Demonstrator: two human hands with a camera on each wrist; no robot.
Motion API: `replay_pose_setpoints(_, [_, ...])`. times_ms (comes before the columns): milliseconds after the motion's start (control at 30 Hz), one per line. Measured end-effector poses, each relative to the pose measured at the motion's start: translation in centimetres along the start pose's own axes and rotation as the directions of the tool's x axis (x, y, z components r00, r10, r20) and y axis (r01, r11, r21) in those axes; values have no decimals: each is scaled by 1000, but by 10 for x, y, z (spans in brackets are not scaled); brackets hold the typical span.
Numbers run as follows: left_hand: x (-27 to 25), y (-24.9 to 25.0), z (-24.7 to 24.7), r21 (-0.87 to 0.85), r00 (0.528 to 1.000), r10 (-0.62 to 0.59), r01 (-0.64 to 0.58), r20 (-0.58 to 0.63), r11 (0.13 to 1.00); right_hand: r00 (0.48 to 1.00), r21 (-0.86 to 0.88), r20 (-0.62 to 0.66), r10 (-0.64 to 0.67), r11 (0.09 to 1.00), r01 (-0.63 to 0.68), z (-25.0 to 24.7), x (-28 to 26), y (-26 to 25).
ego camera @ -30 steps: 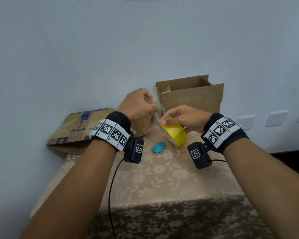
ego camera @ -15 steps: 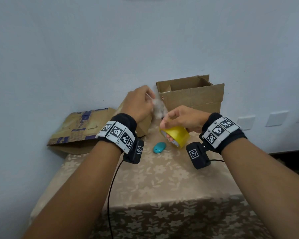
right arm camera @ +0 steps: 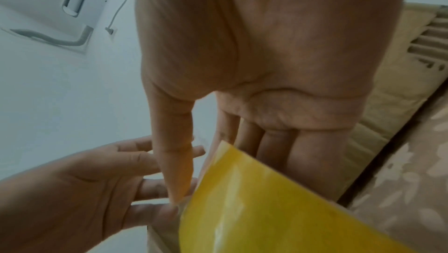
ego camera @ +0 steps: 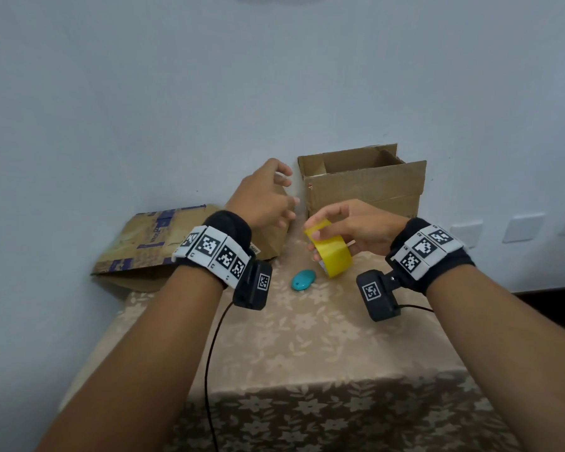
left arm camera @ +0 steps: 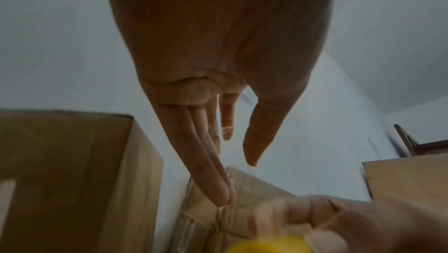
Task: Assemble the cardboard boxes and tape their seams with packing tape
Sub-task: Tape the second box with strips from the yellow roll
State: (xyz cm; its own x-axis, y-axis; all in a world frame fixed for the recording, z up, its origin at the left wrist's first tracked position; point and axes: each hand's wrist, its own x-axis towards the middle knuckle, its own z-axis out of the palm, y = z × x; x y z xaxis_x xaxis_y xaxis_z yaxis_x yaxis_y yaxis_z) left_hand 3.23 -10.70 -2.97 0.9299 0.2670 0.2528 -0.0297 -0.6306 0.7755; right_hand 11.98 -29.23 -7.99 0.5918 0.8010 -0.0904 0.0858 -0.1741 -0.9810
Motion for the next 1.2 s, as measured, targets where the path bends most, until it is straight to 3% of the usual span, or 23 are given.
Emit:
replay_pose_setpoints(100, [4,-5,9,87,996,64,-69,59,994,999,61,-12,-35,997,36,-3,-1,0])
replay_pose_setpoints(200, [6,-6,15,191,993,107,-114,44,975,996,116,-12,-87,989,88,-6,-2,-2])
replay_pose_setpoints(333, [6,-5,19,119,988,141,-132,-66,984,992,163,-37,-121,979,126,-10,-2,-1])
replay_pose_setpoints(500, [5,-6,26,-23,980,178,-181,-86,983,988,186,-45,-148,971,153,-8,-2,-3])
replay_pose_setpoints(800, [12,-14,28,-58,979,87,-99,-183,993,988,142,-27,-151,978,153,-2,-2,-8])
replay_pose_setpoints(1000, [7,-12,30,-25,985,103,-107,-138,994,995,133,-19,-100,986,101,1,4,-6])
replay_pose_setpoints(1200, [3,-11,38,19,991,127,-126,-47,992,997,13,-78,-27,1000,28,9,11,1])
